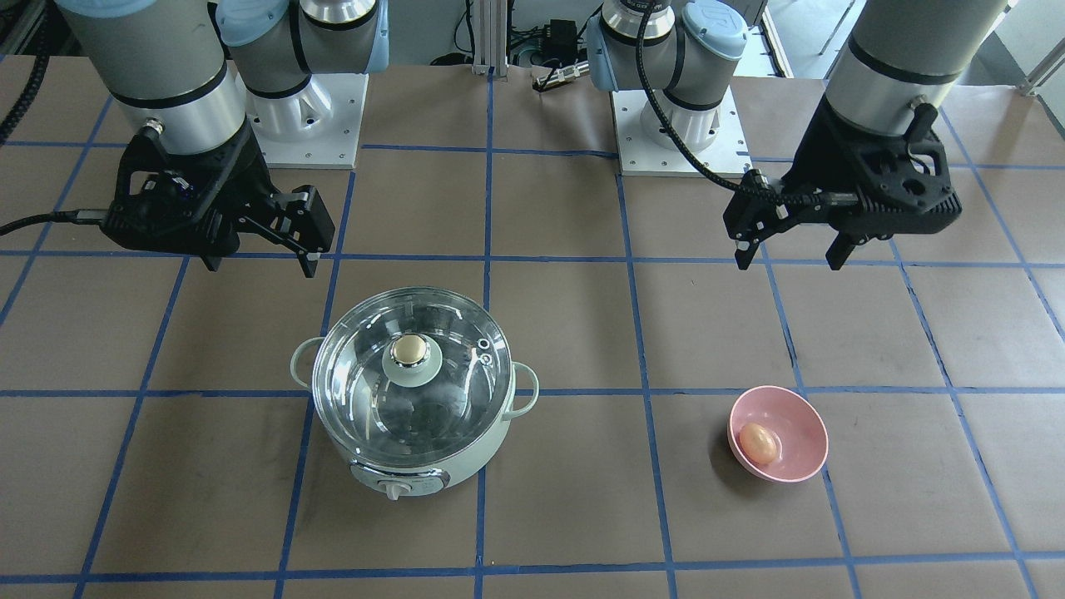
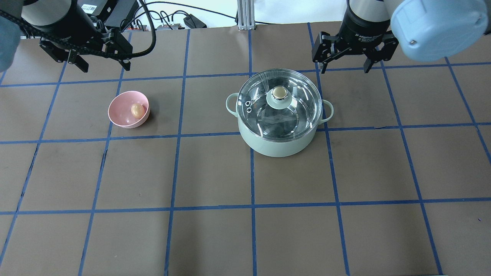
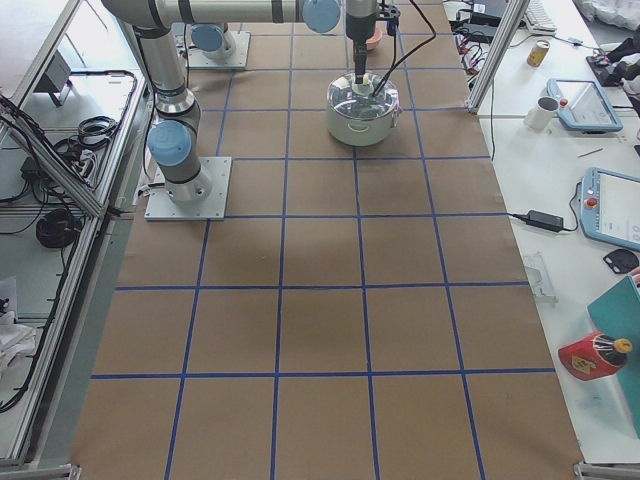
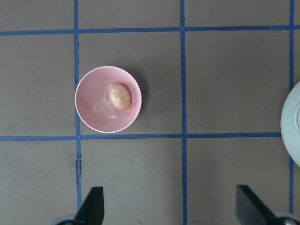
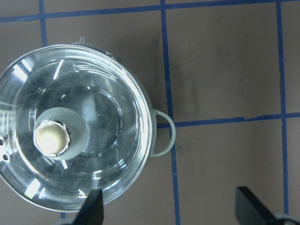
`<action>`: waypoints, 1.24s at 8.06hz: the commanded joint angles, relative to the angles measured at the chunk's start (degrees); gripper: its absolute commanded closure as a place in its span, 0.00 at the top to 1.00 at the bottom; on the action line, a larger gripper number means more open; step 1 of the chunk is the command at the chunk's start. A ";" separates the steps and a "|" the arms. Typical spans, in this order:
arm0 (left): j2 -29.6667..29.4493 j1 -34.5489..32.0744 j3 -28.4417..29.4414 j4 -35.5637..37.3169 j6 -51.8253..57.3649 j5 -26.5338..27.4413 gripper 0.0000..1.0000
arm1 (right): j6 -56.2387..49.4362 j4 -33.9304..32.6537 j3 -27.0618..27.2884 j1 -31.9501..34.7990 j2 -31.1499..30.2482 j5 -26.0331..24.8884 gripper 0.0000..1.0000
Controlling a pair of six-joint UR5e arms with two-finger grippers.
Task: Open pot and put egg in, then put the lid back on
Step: 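Lower the left gripper to the egg while the right descends to the lid knob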
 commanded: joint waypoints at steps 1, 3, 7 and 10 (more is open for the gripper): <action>-8.52 2.34 -1.16 8.33 4.90 -0.01 1.00 | 6.84 -7.74 -0.72 3.16 5.42 2.03 1.00; -13.10 5.07 -1.26 12.73 13.57 -0.02 1.00 | 11.84 -14.33 -1.24 7.55 10.52 3.00 1.00; -21.64 7.10 -2.57 15.38 15.55 0.51 1.00 | 12.31 -16.39 -1.25 9.68 15.29 3.10 1.00; -24.90 7.28 -4.07 19.25 15.56 0.60 1.00 | 12.65 -13.32 -0.55 9.68 15.38 3.09 1.00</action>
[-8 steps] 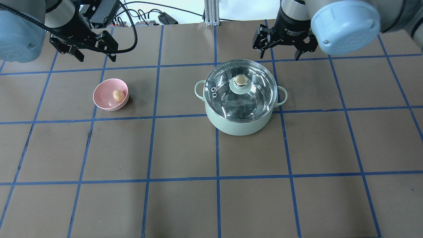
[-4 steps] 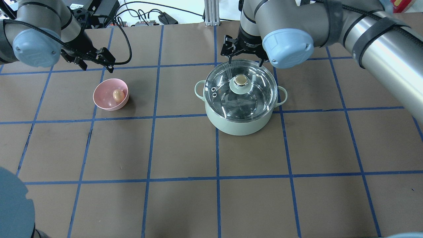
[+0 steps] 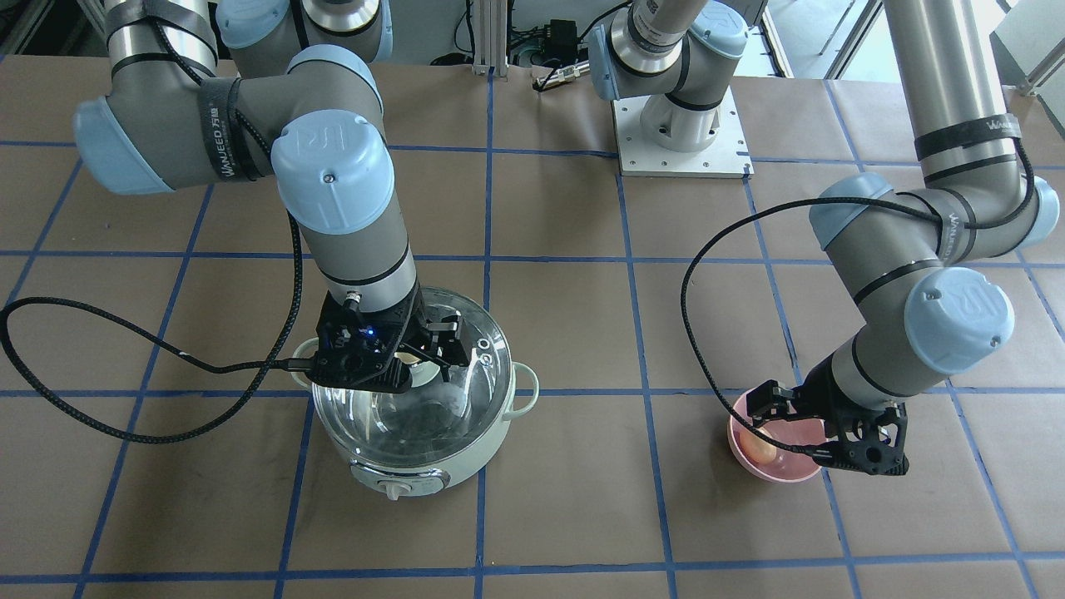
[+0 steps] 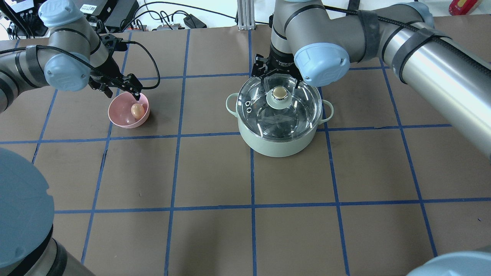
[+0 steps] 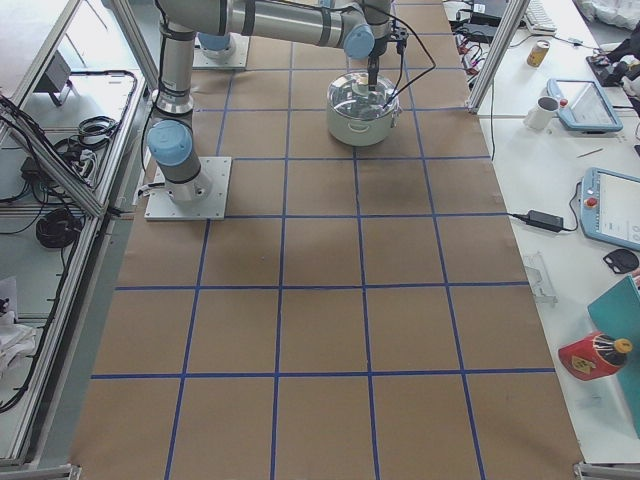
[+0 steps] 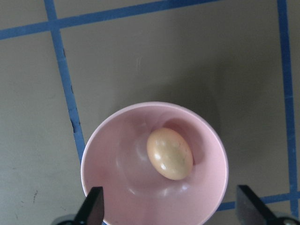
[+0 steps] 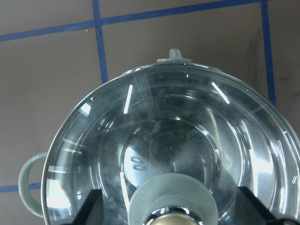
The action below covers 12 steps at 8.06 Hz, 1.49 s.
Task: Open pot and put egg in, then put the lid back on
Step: 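Grasp the egg with the left gripper while the right gripper grasps the lid knob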
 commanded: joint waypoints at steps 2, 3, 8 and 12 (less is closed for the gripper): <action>-3.41 0.06 -0.81 2.17 -0.23 4.63 1.00 | -0.11 2.32 0.27 0.04 0.37 0.08 0.93; -3.51 0.06 -0.81 2.17 -0.23 5.19 1.00 | -0.19 2.41 0.27 0.04 0.29 0.08 0.83; -3.86 0.06 -2.22 2.17 -0.23 3.70 0.94 | 0.07 2.93 0.27 0.04 0.02 1.65 0.00; -4.39 0.06 -3.54 2.17 -0.23 3.17 0.94 | -1.50 3.28 -0.52 -0.83 -1.46 2.63 0.00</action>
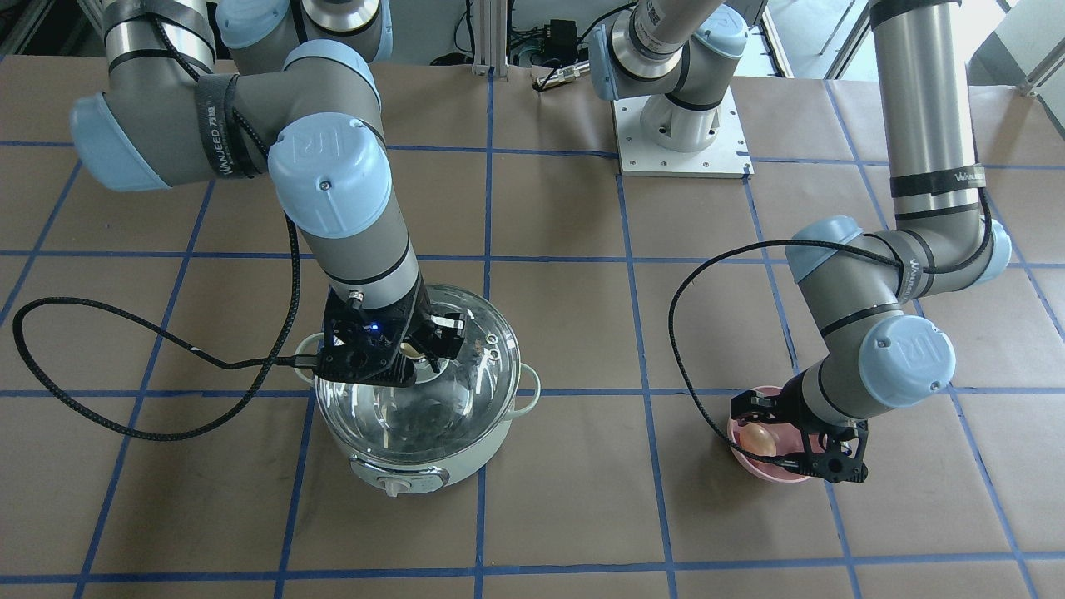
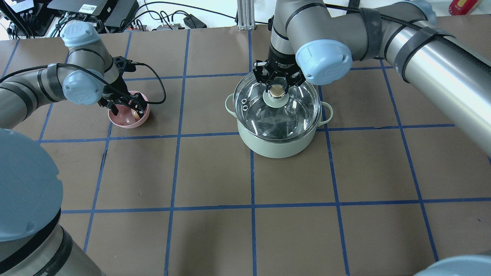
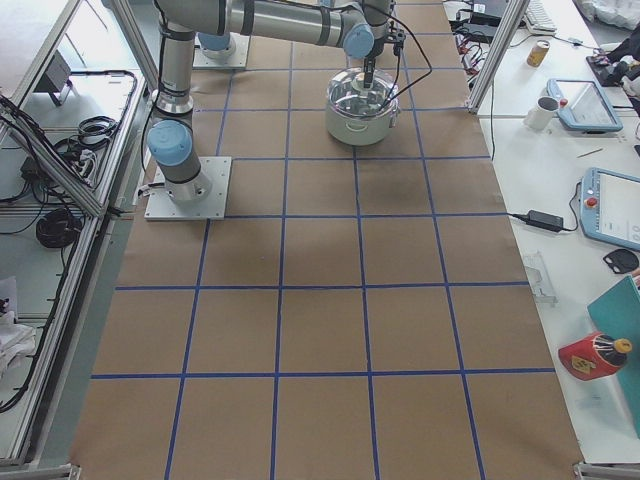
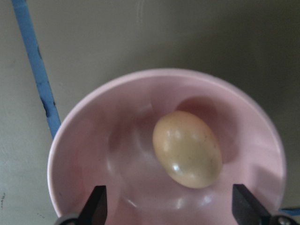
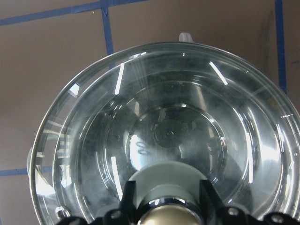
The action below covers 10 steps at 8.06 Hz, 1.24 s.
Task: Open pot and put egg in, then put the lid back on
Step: 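Lift the glass lid off the pot with the right gripper, moving it aside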
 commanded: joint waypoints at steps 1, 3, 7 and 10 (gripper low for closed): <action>-0.33 0.00 -0.39 0.01 -0.06 -0.07 0.94 | -2.87 0.72 -0.48 -1.47 -2.17 -0.04 0.00; -1.38 0.00 -0.40 0.10 -0.51 -0.07 0.90 | -10.74 5.70 -0.66 -7.15 -5.50 -0.04 0.00; -1.39 0.00 -0.22 3.16 -0.33 0.01 0.45 | -28.69 12.67 -0.66 -22.71 -9.21 -0.04 0.00; -0.69 0.00 -0.13 3.09 0.02 0.10 0.24 | -37.57 13.99 -0.57 -30.72 -9.21 -0.04 0.00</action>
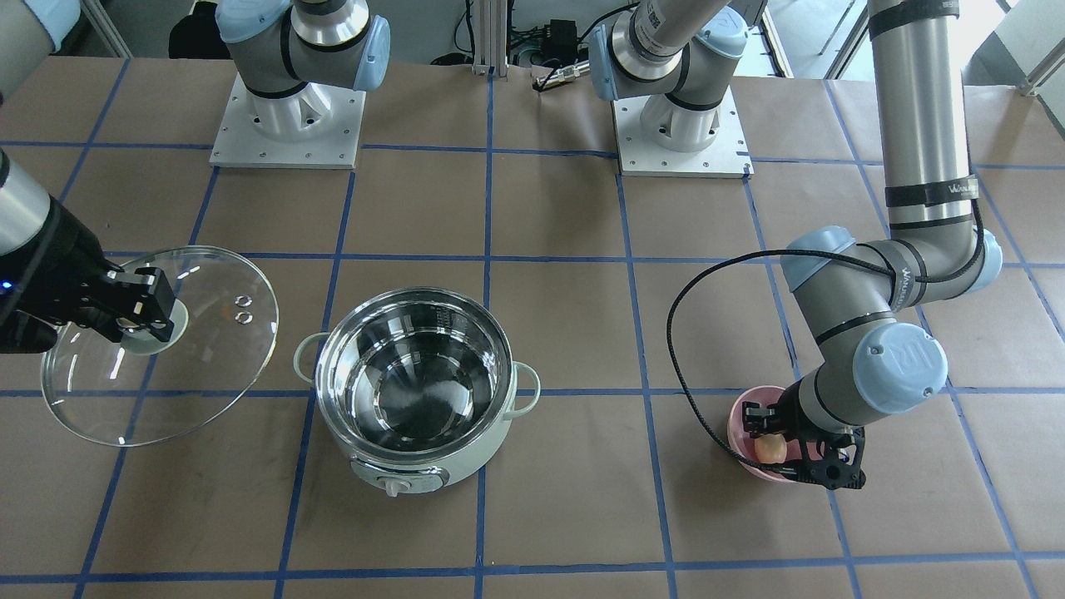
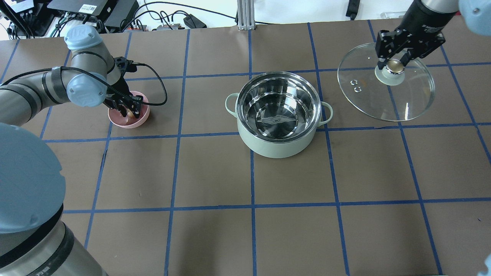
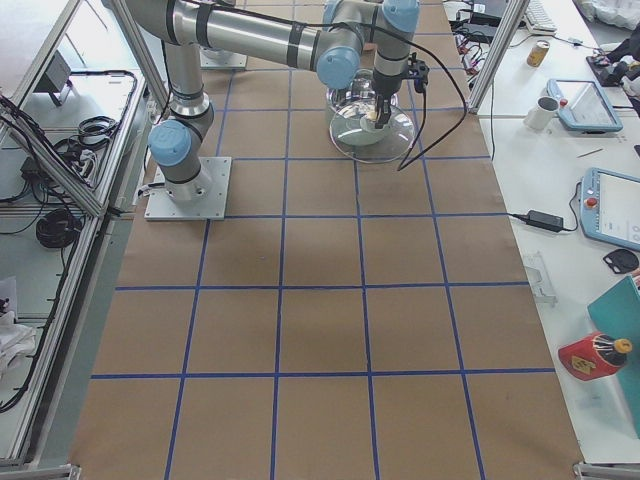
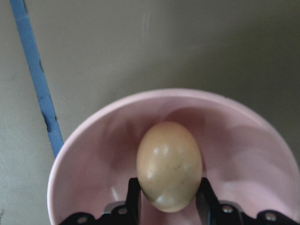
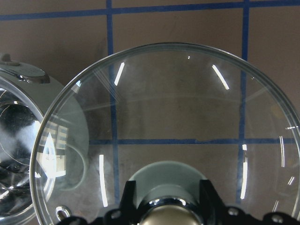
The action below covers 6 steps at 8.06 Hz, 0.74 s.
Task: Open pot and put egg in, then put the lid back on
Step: 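Lift the glass lid off the pot with the right gripper, moving it aside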
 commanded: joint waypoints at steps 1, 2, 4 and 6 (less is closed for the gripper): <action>0.91 0.00 0.13 0.16 0.15 0.10 0.20 | -8.16 0.35 0.06 -6.88 0.02 0.04 0.00; 1.26 0.00 0.22 0.24 -0.20 0.18 0.17 | -10.45 0.27 0.06 -8.03 0.10 -0.31 0.00; 4.40 0.00 0.74 0.16 -0.56 0.27 0.13 | -12.66 0.53 0.41 -10.40 0.10 -0.84 0.00; 10.82 -0.17 0.83 -4.29 -1.52 0.45 0.13 | -14.42 0.18 0.85 -11.20 0.37 -0.66 0.00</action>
